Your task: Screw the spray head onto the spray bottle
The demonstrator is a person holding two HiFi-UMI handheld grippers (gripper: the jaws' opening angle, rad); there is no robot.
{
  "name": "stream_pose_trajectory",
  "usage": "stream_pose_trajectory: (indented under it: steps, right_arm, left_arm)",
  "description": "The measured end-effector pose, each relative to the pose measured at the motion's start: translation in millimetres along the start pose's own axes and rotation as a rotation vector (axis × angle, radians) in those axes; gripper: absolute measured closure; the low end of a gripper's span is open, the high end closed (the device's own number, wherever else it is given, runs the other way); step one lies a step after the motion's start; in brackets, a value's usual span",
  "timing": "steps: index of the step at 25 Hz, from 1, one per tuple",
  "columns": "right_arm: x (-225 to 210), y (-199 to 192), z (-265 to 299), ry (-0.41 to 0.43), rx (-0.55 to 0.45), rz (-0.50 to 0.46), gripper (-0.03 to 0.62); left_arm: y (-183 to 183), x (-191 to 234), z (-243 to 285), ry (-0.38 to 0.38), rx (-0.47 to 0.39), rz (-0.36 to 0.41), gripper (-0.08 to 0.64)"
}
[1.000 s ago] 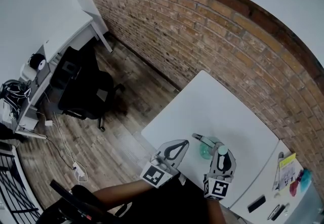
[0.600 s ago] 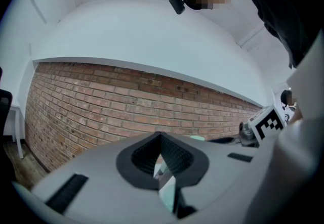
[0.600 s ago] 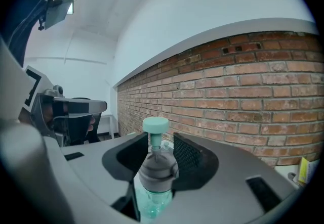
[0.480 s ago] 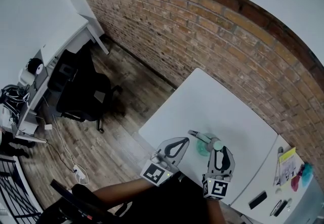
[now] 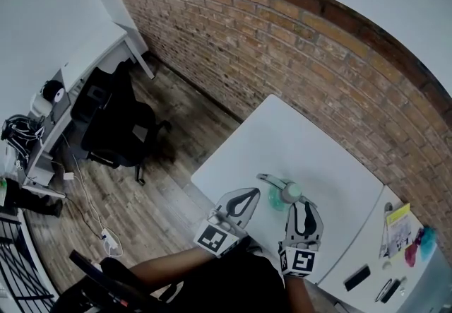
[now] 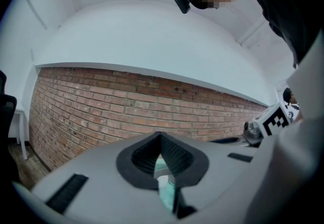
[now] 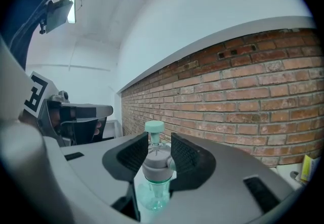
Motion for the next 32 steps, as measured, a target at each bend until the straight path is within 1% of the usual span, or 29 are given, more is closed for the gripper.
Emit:
stream_pose_trajectory:
  steps: [6,10,13,17,19,23,27,30,32]
  right_arm:
    - [-4.4,2.7,-25.1,0.016,-0.022,0.009,0.460]
    - [-4.1,4.1,-38.5,0.016,-0.029,0.039,0.462]
    - [-4.7,4.0,-47.2,0.022,-0.030,0.039,0.465]
    - [-4.3,4.7,-53.7,-0.009,-0.039,0.052,0.472]
    - [-2.9,4.5,-55.1,-0.028,-0.042,0.055,0.476]
    - [3.0,5.7,-45.3,-0.059,-0.047,0.034,0.506]
    - [9.6,6.2,-33.9,-0.132,-0.037,0.037,0.528]
    - [17.6,5.1,-27.0,-0.184,-0.020,0.055,0.558]
    - [21.4,3.5,-21.7,-0.222,-0.010,0.057,0.560]
  left_arm:
    - [1.7,-23.3,-20.5,0.037,-0.007,0.025,0.568]
    - [3.8,-34.9,-35.0,0.050,0.006,0.032,0.568]
    - [6.3,-42.5,-44.2,0.056,-0.005,0.063,0.568]
    - [7.1,-47.2,-52.6,0.047,0.022,0.086,0.568]
    - [9.3,-45.3,-52.0,0.033,0.010,0.094,0.568]
    - [7.0,-29.0,-40.2,-0.020,0.000,0.076,0.568]
    - [10.4,-5.8,-21.2,-0.097,0.001,0.033,0.568]
    - [11.2,15.4,-10.1,-0.162,0.020,0.023,0.568]
    - [6.7,27.5,-2.8,-0.204,0.025,0.002,0.568]
Point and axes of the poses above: the fingertips, and each gripper's own axes: z forward along the fingers, x to its left, y out of its top, the point moved 10 cm from there along -z, backward along the fingers, and after that the axes turned 2 degrees about -y, right-handed, at the moved point
